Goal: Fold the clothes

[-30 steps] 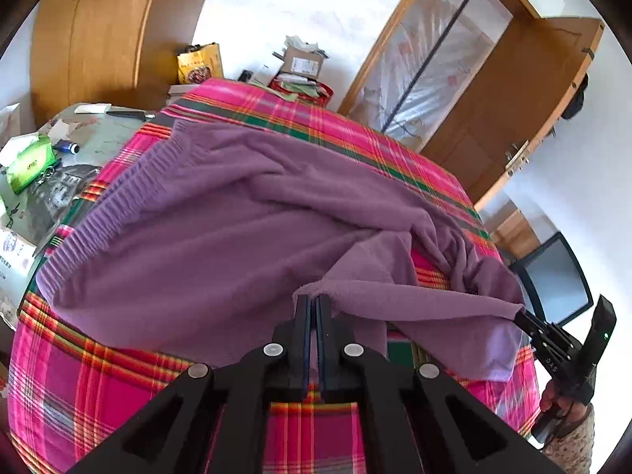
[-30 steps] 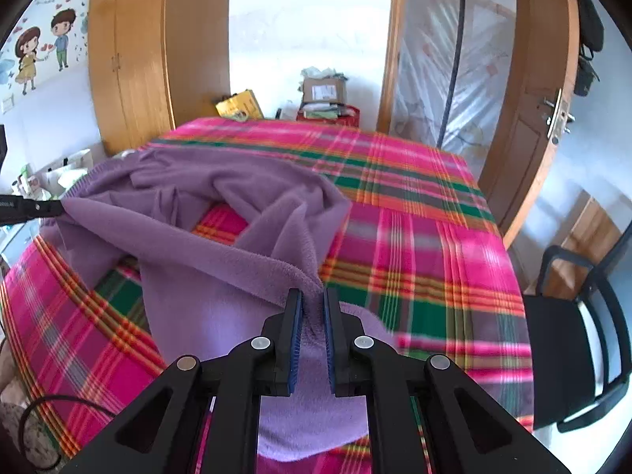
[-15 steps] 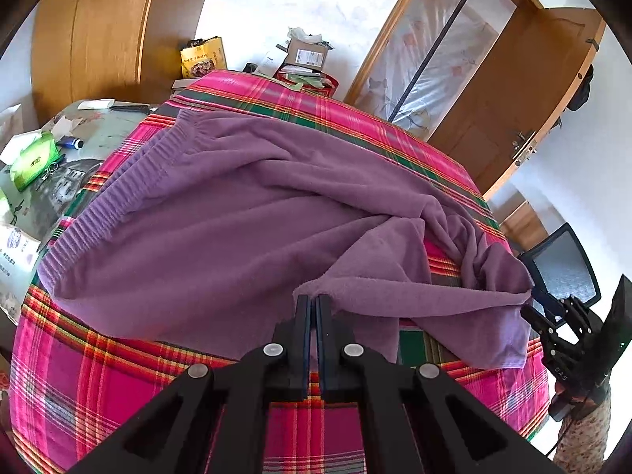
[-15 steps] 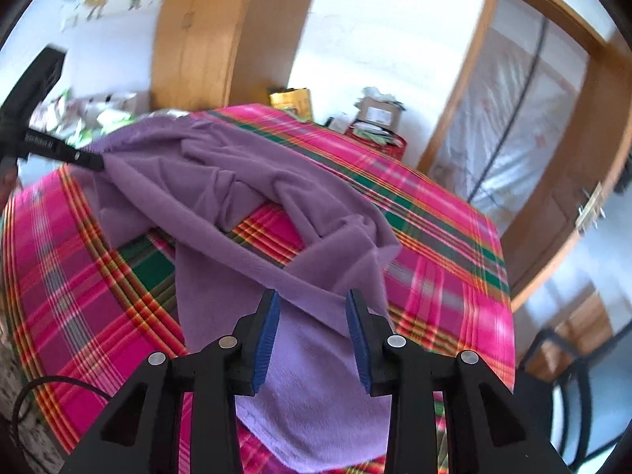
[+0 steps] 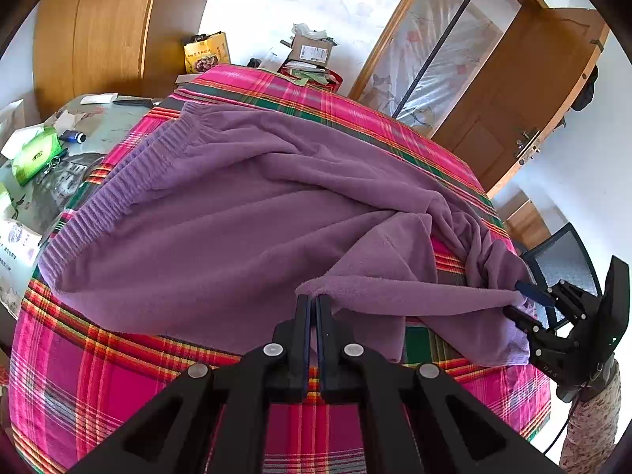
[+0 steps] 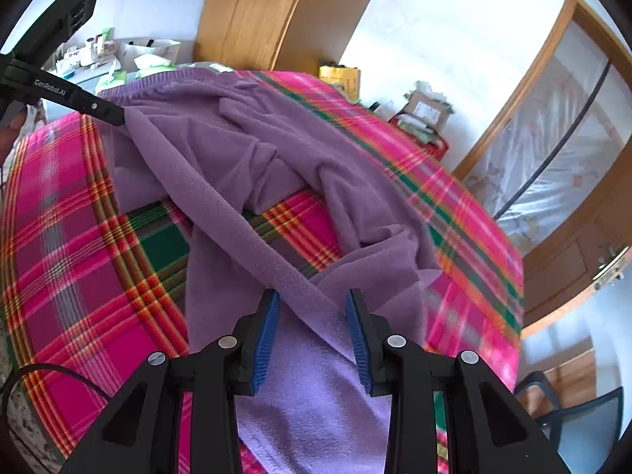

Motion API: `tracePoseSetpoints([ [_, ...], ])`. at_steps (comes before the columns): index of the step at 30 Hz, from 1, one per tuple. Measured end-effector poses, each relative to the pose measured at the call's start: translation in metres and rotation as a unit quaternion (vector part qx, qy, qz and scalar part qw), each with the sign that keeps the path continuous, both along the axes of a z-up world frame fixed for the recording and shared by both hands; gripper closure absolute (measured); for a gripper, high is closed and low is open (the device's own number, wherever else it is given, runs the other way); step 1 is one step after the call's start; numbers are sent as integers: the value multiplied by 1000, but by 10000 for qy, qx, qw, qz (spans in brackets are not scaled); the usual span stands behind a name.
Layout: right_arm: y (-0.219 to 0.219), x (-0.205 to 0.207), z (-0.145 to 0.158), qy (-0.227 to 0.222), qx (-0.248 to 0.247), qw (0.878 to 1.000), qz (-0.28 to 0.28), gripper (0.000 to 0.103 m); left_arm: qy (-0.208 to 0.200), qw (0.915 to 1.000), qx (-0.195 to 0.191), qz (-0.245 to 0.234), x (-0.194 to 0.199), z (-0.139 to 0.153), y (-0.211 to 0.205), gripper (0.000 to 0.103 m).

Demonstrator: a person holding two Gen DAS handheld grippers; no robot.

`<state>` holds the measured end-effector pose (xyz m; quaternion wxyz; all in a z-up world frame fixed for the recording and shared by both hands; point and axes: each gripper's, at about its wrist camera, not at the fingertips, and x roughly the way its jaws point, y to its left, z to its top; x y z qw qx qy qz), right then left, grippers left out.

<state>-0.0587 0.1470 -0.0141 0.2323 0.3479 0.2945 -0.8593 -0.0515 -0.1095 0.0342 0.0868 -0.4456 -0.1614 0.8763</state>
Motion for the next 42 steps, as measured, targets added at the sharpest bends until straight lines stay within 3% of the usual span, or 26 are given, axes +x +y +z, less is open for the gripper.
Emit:
tracePoseSetpoints([
  [4, -1, 2, -10, -62, 152, 9998, -110, 71, -29, 10000, 2, 7, -1, -2, 0, 100],
  [6, 0, 3, -13, -73, 158, 9997, -149, 83, -53, 10000, -16, 5, -1, -3, 0, 100],
  [9, 4, 6, -12, -68, -1, 9996, -259, 93, -47, 10000, -28, -24, -1, -3, 2, 100],
  [24, 52, 48, 26, 478, -849, 9887, -1135, 97, 424, 9962, 3, -766, 19, 25, 49, 100],
  [35, 113, 93, 50, 1061, -1021, 9660, -2125, 97, 712, 9819, -83, -1751, 42, 46, 120, 100],
  [42, 135, 107, 54, 1299, -949, 9549, -2498, 97, 673, 9736, -172, -2176, 50, 45, 158, 100],
])
